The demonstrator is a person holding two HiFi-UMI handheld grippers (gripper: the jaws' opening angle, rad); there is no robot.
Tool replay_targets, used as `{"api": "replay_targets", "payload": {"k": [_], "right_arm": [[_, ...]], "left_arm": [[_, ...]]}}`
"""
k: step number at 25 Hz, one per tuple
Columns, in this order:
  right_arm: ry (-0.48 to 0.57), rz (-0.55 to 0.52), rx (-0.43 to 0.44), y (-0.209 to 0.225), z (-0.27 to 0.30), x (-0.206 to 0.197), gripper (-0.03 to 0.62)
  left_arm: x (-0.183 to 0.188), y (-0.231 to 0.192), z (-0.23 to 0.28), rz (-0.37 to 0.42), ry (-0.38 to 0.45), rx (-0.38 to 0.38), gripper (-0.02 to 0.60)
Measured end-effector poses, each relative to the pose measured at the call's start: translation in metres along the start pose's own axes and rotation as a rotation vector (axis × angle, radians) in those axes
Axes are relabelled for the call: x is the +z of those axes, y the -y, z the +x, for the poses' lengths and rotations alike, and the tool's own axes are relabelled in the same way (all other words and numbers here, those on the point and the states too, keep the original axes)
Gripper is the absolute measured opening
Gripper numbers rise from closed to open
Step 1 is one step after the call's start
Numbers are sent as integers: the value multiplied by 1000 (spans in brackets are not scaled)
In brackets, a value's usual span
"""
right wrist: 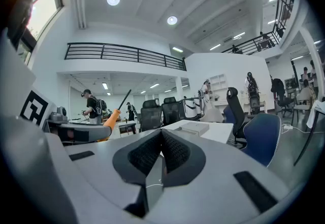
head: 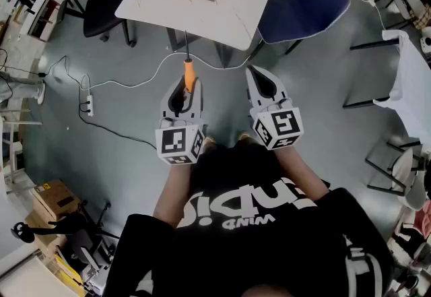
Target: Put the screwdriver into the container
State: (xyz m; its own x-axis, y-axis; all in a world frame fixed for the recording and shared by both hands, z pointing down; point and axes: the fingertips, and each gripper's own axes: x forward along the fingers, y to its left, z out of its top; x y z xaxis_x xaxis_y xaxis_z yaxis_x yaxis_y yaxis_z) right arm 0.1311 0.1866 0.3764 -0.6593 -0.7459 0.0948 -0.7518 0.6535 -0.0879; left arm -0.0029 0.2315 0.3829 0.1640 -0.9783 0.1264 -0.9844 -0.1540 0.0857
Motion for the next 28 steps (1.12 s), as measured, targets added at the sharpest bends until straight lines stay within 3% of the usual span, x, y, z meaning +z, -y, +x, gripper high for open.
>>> {"api": "replay_targets", "payload": {"k": [21,28], "right_arm": [[16,26,37,-19,-1,0,11],[15,38,-12,-31,1,-9,11]], "left_arm": [[-1,-8,-10,6,-6,8,124],[-6,-29,-17,22,-11,-25,124]]}}
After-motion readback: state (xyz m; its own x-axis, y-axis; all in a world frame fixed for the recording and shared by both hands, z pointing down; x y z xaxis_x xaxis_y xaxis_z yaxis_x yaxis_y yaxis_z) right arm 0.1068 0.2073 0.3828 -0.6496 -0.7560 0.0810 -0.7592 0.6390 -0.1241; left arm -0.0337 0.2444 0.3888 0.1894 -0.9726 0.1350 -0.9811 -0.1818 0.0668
